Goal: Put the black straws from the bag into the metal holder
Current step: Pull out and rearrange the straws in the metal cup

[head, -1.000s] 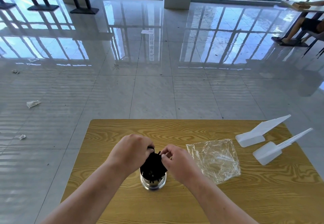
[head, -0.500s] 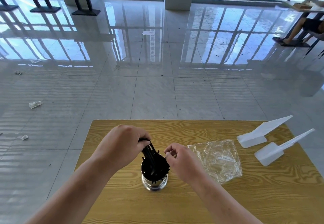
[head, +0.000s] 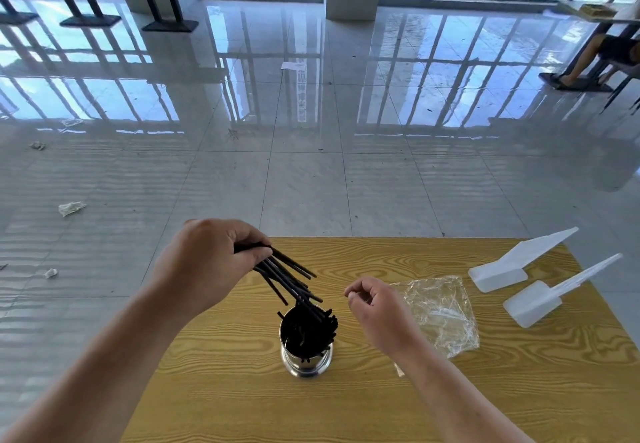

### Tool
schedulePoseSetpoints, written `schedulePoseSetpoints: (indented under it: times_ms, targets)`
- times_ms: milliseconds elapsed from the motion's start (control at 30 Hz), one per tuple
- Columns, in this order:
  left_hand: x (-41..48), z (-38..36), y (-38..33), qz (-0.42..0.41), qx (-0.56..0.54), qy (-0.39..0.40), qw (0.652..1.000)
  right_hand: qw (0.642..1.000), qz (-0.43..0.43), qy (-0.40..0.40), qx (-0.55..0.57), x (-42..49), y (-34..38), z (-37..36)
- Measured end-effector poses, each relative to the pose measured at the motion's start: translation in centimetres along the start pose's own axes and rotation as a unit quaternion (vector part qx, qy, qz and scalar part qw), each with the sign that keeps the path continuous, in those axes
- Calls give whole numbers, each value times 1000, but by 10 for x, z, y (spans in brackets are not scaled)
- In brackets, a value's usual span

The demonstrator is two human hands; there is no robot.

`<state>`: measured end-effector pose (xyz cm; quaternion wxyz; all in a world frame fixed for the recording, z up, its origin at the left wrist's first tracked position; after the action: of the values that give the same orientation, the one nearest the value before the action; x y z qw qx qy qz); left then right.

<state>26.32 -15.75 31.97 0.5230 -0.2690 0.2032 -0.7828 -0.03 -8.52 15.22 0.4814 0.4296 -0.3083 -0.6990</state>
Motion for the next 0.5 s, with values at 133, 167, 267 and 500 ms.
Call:
schedulePoseSetpoints:
  times_ms: [133,167,267,500]
  targets:
    - [2,10,-3,8,-51,-56,997,997,-43,62,36,-3,0,-2]
    - [2,12,-4,9,-66,-73,995,994,-53,84,36,-6,2,-4]
    - [3,16,-6,10,-104,-118,987,976,-72,192,79,-19,18,-22]
    - [-1,-11,-15,20,-296,-129,946,833,-68,347,425,-31,75,-60]
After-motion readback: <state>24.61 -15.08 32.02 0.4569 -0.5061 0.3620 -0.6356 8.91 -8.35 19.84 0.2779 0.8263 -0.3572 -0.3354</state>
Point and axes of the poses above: each hand's wrist, its own x-axis towards the middle knuckle, its own z-axis out of the back of the hand, y = z × x, the point moved 7 cm from there along x, towards the middle knuckle, and after that the axes turned 6 degrees about -z, right-handed, at the moved point
